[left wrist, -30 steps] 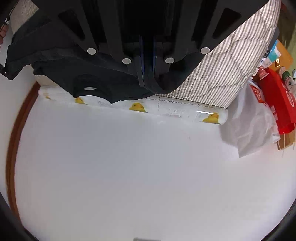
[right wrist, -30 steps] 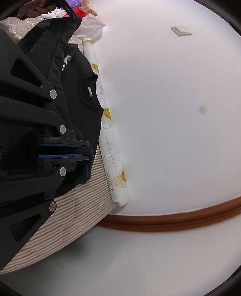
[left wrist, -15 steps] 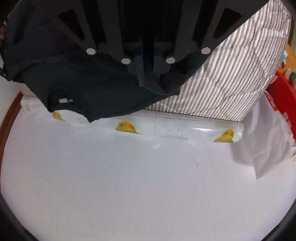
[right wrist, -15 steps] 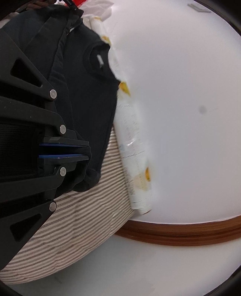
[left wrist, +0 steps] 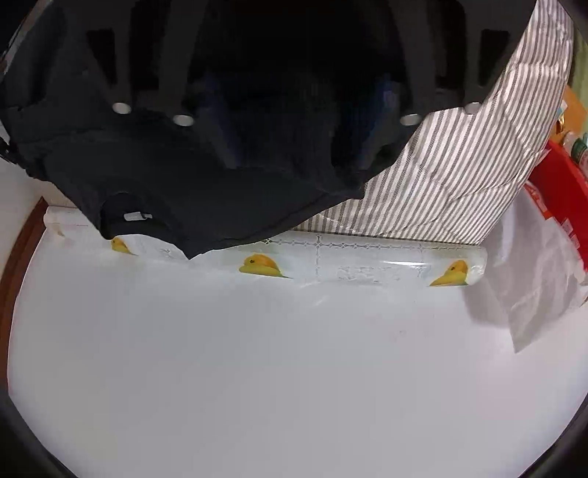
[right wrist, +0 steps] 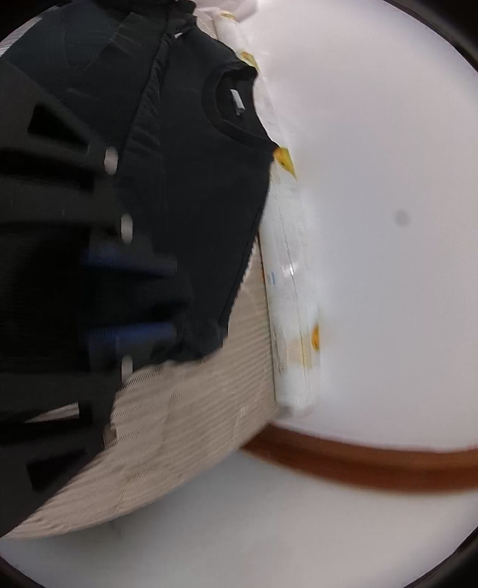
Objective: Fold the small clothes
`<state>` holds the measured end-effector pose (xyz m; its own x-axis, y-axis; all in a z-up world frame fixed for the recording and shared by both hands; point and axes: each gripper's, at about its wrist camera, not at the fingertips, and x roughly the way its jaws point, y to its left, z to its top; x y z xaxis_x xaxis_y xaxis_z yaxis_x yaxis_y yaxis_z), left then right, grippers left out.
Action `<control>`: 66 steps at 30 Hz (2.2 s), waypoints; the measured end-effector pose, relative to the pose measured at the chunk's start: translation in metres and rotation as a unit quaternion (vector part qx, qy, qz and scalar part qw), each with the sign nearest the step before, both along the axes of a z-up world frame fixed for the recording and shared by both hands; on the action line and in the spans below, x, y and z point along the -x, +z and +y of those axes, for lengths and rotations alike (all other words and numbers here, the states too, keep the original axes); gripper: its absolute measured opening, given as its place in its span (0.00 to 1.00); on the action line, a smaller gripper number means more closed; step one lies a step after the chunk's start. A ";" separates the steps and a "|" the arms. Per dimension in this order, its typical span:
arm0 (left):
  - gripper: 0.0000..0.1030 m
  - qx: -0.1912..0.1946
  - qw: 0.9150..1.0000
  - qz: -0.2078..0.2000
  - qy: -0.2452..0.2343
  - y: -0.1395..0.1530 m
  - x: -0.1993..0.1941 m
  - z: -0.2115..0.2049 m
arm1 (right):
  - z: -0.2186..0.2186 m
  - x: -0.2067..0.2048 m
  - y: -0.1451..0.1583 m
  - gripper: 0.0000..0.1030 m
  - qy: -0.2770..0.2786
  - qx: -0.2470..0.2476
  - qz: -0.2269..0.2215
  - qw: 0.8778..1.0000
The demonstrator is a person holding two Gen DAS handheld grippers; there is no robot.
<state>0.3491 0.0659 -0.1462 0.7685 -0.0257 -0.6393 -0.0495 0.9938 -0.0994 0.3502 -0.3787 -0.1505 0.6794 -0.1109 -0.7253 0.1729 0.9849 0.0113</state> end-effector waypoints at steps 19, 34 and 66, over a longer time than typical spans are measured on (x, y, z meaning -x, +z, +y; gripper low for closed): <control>0.68 0.063 0.996 0.053 0.036 -0.023 0.136 0.065 | -0.048 0.149 0.000 0.54 -0.042 -0.069 0.001 0.997; 0.71 0.203 0.975 0.086 0.001 -0.048 0.148 0.069 | -0.034 0.165 -0.030 0.54 -0.015 -0.120 0.050 0.991; 0.73 0.186 0.981 0.059 0.016 -0.050 0.094 0.063 | -0.068 0.122 -0.015 0.62 -0.081 -0.248 0.015 0.965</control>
<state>0.2553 0.1289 -0.1960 0.6932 -0.2521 -0.6752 -0.1127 0.8874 -0.4471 0.2282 -0.4463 -0.1653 0.6606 0.1513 -0.7353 0.3316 0.8199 0.4666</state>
